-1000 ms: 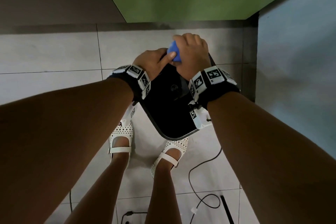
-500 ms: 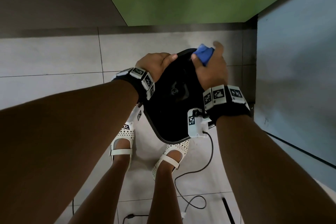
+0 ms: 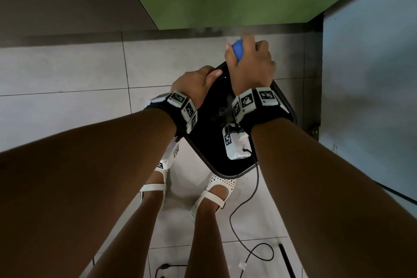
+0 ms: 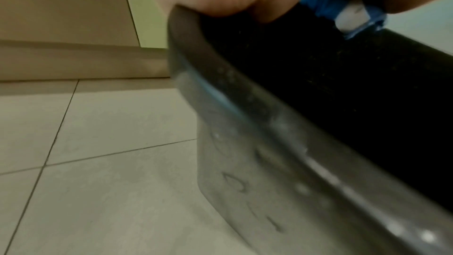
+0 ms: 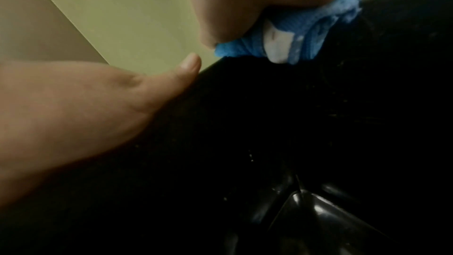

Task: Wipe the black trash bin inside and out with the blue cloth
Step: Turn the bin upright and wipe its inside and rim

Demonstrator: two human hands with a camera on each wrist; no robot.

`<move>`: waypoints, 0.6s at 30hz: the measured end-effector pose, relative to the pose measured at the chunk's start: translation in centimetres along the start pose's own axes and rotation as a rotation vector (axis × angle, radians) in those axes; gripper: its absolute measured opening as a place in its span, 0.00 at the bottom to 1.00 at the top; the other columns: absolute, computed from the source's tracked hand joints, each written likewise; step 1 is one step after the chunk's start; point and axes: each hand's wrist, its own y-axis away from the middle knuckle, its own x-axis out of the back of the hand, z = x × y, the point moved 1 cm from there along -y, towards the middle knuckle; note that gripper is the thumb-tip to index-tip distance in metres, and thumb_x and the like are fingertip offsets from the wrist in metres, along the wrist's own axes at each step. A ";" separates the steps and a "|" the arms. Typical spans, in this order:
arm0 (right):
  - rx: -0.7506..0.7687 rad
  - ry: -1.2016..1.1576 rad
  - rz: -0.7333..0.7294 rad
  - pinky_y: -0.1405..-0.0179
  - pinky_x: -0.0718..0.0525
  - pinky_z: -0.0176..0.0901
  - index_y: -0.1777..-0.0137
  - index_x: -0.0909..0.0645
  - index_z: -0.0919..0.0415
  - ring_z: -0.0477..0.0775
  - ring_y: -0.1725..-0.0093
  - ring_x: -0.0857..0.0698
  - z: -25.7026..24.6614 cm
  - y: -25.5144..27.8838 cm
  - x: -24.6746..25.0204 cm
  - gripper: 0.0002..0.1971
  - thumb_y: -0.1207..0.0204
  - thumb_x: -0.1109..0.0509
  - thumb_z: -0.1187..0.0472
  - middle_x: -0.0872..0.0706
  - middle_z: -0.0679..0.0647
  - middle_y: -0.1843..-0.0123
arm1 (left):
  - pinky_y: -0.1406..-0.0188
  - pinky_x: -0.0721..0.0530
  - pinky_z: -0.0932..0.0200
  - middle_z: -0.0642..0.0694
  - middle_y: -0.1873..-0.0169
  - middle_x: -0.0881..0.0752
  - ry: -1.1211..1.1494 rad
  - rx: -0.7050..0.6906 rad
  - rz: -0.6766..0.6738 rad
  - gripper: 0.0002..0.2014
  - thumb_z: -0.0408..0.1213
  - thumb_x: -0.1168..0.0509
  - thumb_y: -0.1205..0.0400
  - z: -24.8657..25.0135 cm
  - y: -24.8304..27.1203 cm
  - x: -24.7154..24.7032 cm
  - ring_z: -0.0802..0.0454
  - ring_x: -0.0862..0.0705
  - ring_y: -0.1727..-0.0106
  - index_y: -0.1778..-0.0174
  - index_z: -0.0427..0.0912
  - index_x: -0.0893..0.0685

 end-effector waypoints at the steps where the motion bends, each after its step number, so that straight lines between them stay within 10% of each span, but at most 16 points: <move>1: 0.001 0.006 -0.019 0.49 0.26 0.50 0.35 0.28 0.57 0.62 0.47 0.20 0.3 0.0 0.1 0.22 0.20 0.44 0.43 0.22 0.61 0.43 | 0.51 0.26 0.55 0.42 0.49 0.13 -0.011 0.022 0.011 0.23 0.58 0.56 0.16 0.0 0.0 0.0 0.39 0.17 0.47 0.37 0.51 0.23; 10: -0.566 -0.167 0.184 0.42 0.25 0.57 0.36 0.29 0.63 0.65 0.42 0.21 8.1 6.4 1.6 0.24 0.20 0.42 0.44 0.23 0.64 0.38 | 0.47 0.20 0.49 0.40 0.51 0.12 0.025 0.060 0.083 0.25 0.58 0.56 0.16 0.2 0.3 -0.4 0.37 0.17 0.47 0.42 0.48 0.20; 18: -0.174 -0.251 0.127 0.48 0.20 0.53 0.46 0.22 0.60 0.62 0.50 0.19 6.2 2.3 2.0 0.17 0.24 0.37 0.47 0.19 0.60 0.47 | 0.41 0.21 0.51 0.38 0.37 0.17 0.275 -0.004 0.231 0.23 0.40 0.52 0.15 -1.3 2.0 -0.3 0.41 0.17 0.40 0.22 0.51 0.39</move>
